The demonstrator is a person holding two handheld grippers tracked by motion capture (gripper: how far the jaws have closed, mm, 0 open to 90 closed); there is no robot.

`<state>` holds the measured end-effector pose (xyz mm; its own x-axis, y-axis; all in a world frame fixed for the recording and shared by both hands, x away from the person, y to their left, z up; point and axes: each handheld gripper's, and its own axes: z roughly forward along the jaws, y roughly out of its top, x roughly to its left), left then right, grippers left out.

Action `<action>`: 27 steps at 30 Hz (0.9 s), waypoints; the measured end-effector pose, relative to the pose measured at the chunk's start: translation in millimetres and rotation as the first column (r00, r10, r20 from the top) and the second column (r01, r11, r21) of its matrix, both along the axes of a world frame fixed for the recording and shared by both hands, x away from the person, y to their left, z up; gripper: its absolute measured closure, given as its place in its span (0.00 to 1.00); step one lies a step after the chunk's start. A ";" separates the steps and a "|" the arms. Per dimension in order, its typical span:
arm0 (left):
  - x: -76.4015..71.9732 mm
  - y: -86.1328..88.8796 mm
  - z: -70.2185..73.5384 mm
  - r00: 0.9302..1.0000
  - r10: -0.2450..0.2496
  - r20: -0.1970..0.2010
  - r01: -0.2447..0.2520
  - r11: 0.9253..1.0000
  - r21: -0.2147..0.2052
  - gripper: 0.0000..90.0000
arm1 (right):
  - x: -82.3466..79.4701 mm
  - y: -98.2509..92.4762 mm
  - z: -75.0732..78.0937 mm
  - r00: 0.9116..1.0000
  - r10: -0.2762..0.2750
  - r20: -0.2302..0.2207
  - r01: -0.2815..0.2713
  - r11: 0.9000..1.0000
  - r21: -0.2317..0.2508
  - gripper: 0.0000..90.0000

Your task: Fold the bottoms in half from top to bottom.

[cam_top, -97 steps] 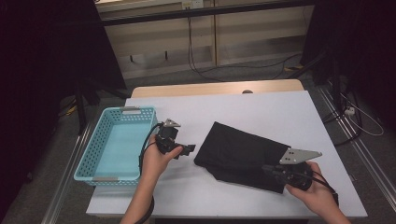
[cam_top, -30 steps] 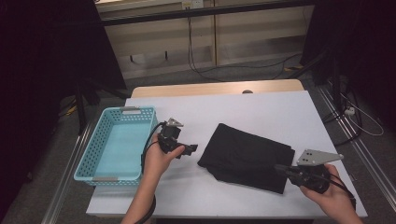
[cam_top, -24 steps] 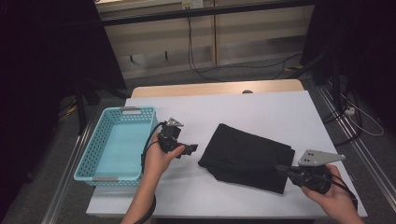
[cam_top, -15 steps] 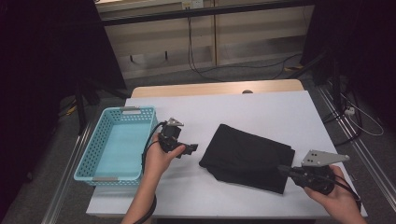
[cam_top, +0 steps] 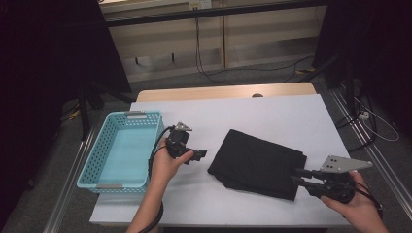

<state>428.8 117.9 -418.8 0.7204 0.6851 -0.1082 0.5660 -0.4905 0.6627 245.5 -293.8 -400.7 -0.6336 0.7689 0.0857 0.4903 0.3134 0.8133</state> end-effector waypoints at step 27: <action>-13.9 15.7 -1.6 1.000 0.024 -0.003 -0.024 1.000 0.013 0.07 | 96.4 25.0 -39.4 0.984 -0.155 -0.085 0.132 0.965 -0.227 0.98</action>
